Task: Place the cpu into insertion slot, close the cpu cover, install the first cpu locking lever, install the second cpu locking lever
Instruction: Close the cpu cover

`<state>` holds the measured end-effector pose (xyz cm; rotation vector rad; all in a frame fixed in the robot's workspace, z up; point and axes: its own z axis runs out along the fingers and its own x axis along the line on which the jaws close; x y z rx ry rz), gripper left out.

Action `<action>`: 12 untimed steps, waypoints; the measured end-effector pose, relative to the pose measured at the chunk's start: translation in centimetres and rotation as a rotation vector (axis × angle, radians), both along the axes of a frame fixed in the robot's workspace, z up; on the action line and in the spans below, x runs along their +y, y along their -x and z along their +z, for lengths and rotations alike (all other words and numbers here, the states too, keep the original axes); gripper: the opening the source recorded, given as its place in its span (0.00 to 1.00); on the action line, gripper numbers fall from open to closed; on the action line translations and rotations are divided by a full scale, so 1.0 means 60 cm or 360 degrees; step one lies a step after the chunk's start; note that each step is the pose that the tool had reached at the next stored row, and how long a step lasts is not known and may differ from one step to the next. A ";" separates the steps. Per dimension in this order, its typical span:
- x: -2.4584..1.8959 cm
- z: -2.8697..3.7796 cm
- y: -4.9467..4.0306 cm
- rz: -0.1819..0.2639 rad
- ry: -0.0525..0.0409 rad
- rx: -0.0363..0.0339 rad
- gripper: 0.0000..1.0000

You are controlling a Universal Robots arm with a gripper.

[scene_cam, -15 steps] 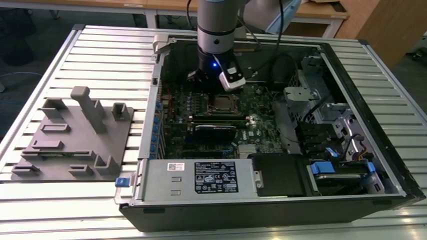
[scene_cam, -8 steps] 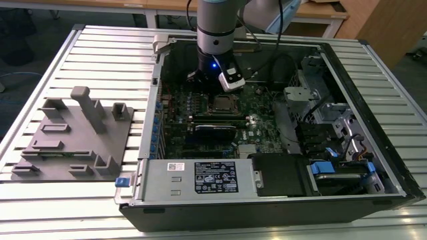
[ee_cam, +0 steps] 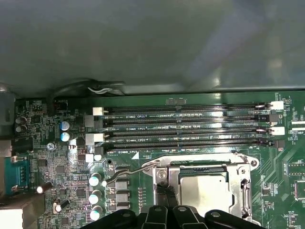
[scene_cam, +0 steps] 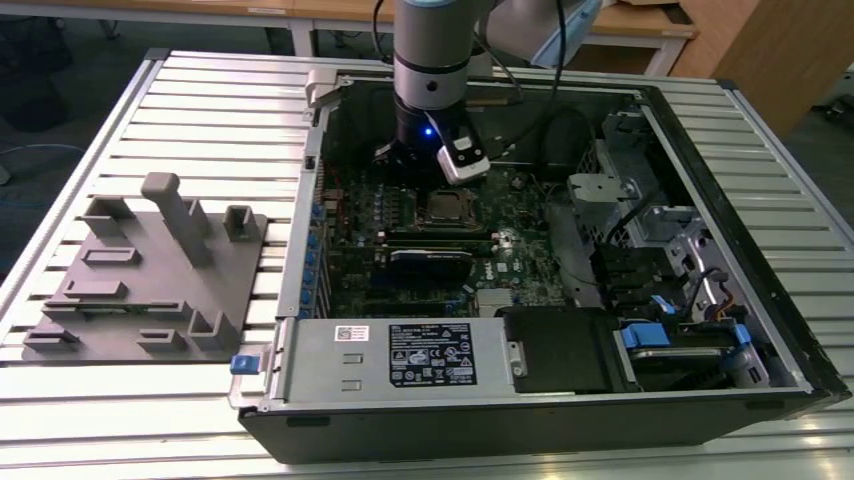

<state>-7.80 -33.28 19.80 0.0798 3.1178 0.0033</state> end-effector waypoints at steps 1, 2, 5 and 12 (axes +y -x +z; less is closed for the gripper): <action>0.0002 0.001 0.000 0.0000 -0.0001 -0.0001 0.10; 0.0003 0.002 0.000 0.0000 -0.0002 -0.0001 0.10; 0.0000 0.011 0.000 0.0000 0.0000 0.0000 0.10; 0.0000 0.031 0.000 0.0000 -0.0001 0.0000 0.10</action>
